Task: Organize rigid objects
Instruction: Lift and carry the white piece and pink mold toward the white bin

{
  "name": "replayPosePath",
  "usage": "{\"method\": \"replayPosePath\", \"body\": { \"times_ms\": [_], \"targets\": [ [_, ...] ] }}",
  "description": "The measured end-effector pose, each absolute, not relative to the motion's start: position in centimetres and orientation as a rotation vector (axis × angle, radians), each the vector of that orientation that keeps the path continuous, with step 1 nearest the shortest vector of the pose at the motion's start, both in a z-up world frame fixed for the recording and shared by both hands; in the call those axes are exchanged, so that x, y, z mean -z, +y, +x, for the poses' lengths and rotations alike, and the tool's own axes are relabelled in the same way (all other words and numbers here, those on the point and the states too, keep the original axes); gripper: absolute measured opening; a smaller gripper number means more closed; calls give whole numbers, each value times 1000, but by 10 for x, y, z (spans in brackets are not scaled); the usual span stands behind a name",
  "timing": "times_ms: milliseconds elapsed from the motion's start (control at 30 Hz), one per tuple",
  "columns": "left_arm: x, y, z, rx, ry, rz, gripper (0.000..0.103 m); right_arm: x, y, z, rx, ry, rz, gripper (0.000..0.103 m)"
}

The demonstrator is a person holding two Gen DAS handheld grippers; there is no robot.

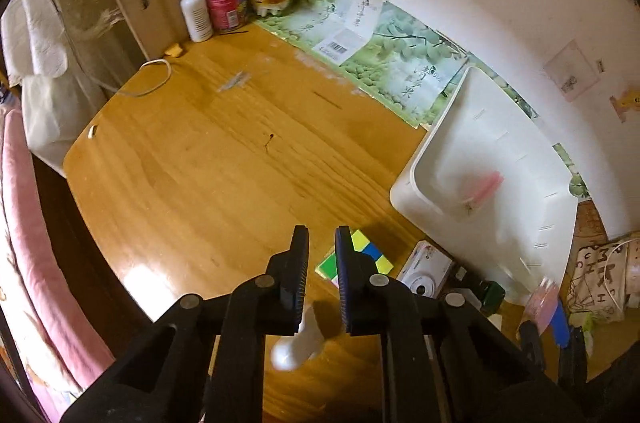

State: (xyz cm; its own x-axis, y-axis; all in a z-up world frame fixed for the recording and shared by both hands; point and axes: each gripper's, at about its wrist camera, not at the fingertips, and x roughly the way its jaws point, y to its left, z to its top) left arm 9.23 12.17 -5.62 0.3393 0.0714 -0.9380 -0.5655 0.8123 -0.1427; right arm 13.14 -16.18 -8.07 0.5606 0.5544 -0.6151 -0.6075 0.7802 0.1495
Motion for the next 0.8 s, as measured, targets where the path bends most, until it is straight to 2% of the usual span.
{"method": "replayPosePath", "body": {
  "times_ms": [400,600,633,767,800],
  "targets": [
    [96,142,66,-449,1261,-598,15,82,-156,154,-636,707,-77,53],
    [114,139,47,-474,1302,-645,22,78,-152,152,-660,686,-106,53],
    [120,138,42,-476,1318,-664,24,76,-152,152,-668,682,-111,53],
    [137,134,28,-490,1358,-713,47,74,-153,151,-681,675,-124,53],
    [142,132,25,-491,1372,-723,49,73,-153,151,-682,676,-127,53]
  ]
}}
